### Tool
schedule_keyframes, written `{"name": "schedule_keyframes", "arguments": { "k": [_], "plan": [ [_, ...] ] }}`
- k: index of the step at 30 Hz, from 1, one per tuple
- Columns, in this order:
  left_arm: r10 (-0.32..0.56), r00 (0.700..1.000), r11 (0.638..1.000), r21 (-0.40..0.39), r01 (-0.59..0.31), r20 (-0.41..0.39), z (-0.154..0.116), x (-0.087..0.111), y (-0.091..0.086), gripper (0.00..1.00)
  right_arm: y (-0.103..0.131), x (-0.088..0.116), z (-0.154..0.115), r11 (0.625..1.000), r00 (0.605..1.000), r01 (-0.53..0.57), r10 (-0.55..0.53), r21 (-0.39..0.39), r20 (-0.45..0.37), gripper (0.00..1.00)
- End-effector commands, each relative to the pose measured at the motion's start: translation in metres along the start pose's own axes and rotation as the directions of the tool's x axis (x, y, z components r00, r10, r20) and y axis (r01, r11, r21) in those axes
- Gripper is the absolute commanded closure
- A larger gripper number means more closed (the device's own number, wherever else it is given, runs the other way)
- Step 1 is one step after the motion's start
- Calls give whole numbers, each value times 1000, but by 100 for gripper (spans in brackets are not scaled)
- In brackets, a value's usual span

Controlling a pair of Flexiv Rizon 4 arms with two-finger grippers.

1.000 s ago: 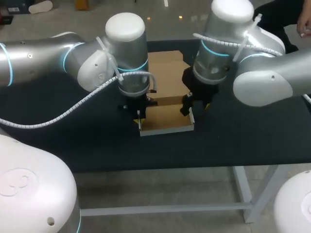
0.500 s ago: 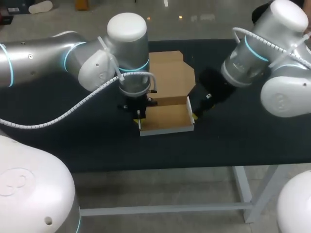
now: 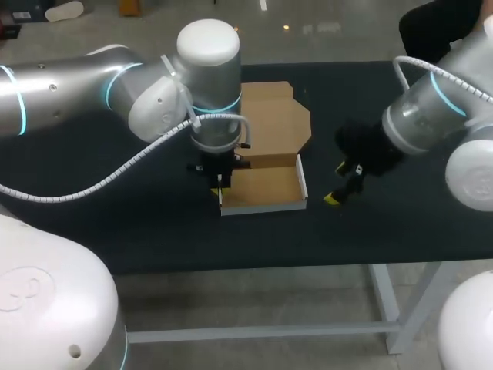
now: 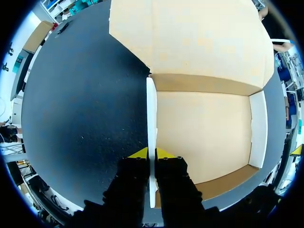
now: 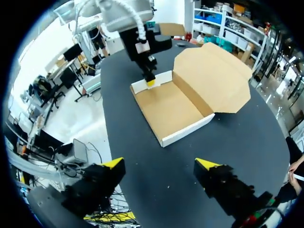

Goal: Assemble the packaging by folding the flat box into shape, placing the metal phone stand inside, and closing the box properly

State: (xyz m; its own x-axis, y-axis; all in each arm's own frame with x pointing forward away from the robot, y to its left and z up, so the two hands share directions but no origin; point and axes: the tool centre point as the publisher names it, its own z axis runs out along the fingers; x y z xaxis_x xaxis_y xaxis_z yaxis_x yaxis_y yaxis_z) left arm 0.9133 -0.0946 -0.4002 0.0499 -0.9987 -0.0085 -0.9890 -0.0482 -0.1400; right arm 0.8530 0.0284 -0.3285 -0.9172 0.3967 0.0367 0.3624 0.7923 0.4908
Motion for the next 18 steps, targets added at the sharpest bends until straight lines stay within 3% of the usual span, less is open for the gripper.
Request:
{"name": "schedule_keyframes", "arguments": {
  "k": [1,8,18],
  "plan": [
    [3,1000,1000,1,-3,27,-1,2,-1,100,-15,3,-17,996,999,30,-30,-80,-9,0],
    [12,997,1000,2,-12,74,-2,-1,-3,100,-23,9,-25,988,995,90,-95,-127,-29,0],
    [10,982,1000,15,-13,189,1,-3,-5,100,-29,16,-28,985,992,116,-122,-128,-36,0]
  ]
}}
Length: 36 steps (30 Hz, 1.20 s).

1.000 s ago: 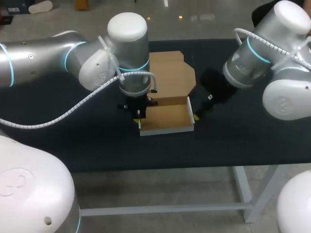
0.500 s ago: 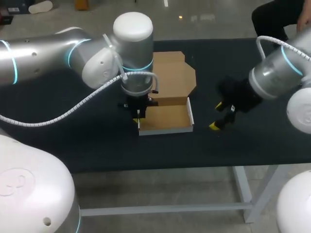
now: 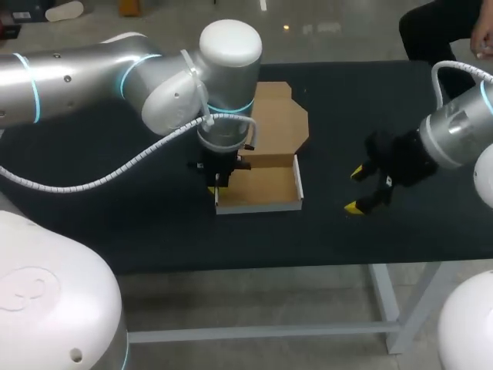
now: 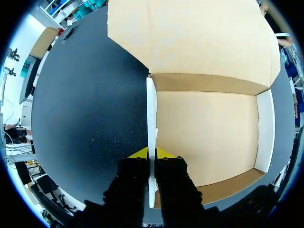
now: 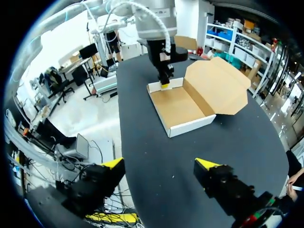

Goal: Assemble the packaging by folding the flat box into shape, placing the metal phone stand inside, and closing the box properly

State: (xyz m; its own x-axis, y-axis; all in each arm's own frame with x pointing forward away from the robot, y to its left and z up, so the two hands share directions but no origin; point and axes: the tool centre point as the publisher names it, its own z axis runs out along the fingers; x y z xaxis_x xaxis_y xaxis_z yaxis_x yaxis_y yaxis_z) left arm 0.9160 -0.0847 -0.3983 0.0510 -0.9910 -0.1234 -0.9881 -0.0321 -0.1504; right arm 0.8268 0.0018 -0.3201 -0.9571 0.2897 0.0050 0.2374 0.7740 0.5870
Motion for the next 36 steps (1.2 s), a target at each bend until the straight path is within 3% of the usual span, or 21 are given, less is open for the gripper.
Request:
{"name": "schedule_keyframes", "arguments": {
  "k": [1,14,25,28,36],
  "plan": [
    [-2,996,1000,3,2,85,2,7,-2,100,-2,4,-4,1000,1000,9,-9,-14,-10,0],
    [-17,964,1000,17,13,266,12,1,-11,100,-1,7,-4,999,999,32,-32,-16,-16,0],
    [-11,944,1000,8,9,330,15,-6,-12,100,1,8,-3,999,999,43,-43,-11,-21,0],
    [-14,948,1000,5,13,318,15,-8,-12,100,2,8,-3,999,999,45,-46,-10,-22,0],
    [-14,989,1000,-21,17,148,10,-12,-6,100,3,7,-2,999,998,48,-49,-6,-26,0]
  ]
}}
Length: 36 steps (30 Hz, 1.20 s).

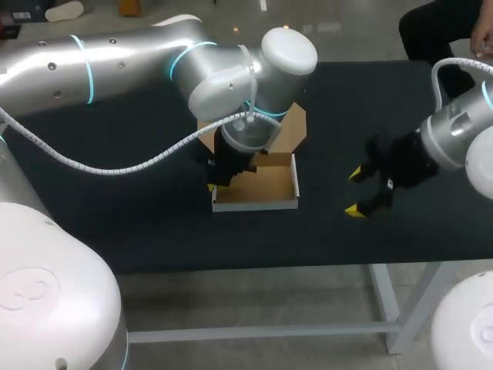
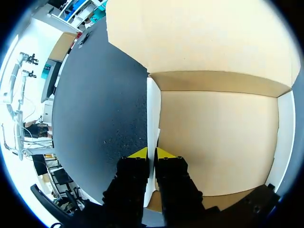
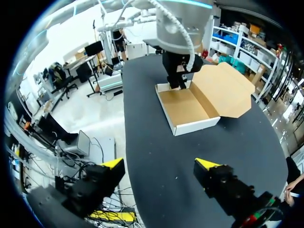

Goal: Assemble the packaging by folding the flat box into shape, placing the metal phone stand inside, and closing the box properly

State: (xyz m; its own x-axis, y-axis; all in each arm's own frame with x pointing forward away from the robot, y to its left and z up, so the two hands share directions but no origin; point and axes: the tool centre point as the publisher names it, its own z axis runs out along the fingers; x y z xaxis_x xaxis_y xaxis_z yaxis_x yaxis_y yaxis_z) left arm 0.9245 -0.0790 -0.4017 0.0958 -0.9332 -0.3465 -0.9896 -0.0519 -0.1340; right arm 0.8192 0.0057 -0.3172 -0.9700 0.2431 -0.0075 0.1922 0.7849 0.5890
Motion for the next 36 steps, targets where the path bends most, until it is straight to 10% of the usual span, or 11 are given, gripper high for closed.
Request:
{"name": "schedule_keyframes", "arguments": {
  "k": [1,8,14,25,33,36],
  "plan": [
    [3,994,1000,-3,-4,-113,5,-7,2,100,0,-1,-1,1000,1000,2,-2,-2,-8,0],
    [18,972,1000,5,-17,-233,-2,-8,6,100,1,-2,0,1000,1000,0,0,1,-12,0],
    [22,955,1000,12,-20,-297,-4,-6,9,51,1,-2,1,1000,1000,-2,2,4,-15,0],
    [40,921,998,52,-22,-387,-14,-3,12,28,1,-3,1,1000,1000,-2,2,9,-17,0],
    [118,827,991,122,-60,-549,-33,-16,20,22,0,-4,1,1000,1000,-5,5,10,-18,0],
    [175,786,982,167,-93,-593,-40,-22,24,0,-1,-4,1,1000,1000,-7,7,6,-18,0]
  ]
}}
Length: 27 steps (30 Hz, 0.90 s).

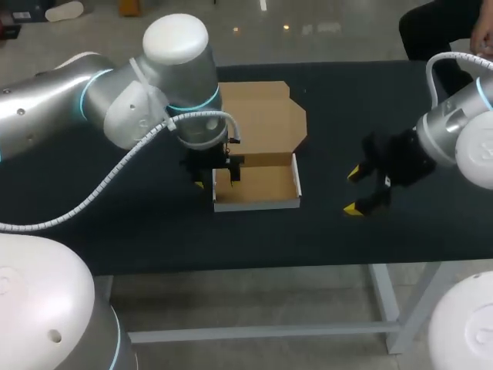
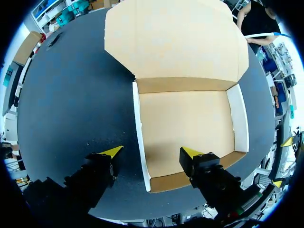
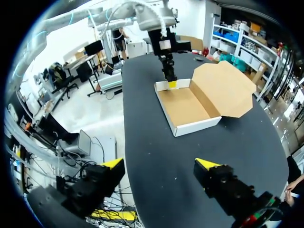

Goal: Assemble the packaging by folding the flat box into shape, placing the metal phone stand inside, and closing the box properly

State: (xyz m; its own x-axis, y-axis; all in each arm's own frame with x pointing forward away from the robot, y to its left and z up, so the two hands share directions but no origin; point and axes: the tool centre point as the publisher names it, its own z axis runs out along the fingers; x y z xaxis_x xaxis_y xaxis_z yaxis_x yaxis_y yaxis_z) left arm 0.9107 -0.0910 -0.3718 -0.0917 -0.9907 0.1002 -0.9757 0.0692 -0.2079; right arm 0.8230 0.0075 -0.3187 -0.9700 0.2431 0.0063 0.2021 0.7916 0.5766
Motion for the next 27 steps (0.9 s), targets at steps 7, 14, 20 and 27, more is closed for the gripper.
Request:
{"name": "schedule_keyframes", "arguments": {
  "k": [7,14,20,27],
  "plan": [
    [152,955,985,113,-127,-256,-37,-16,21,0,-2,-2,-4,1000,1000,-2,2,-17,-6,0],
    [275,908,957,176,-228,-317,-58,-21,37,0,-1,-2,-9,999,1000,-21,21,-31,6,0],
    [340,878,935,218,-278,-337,-74,-26,57,0,-1,-3,-16,995,996,-78,80,-57,27,0],
    [367,876,923,239,-302,-311,-89,-35,80,0,-5,-3,-24,985,986,-154,158,-78,47,0]
  ]
}}
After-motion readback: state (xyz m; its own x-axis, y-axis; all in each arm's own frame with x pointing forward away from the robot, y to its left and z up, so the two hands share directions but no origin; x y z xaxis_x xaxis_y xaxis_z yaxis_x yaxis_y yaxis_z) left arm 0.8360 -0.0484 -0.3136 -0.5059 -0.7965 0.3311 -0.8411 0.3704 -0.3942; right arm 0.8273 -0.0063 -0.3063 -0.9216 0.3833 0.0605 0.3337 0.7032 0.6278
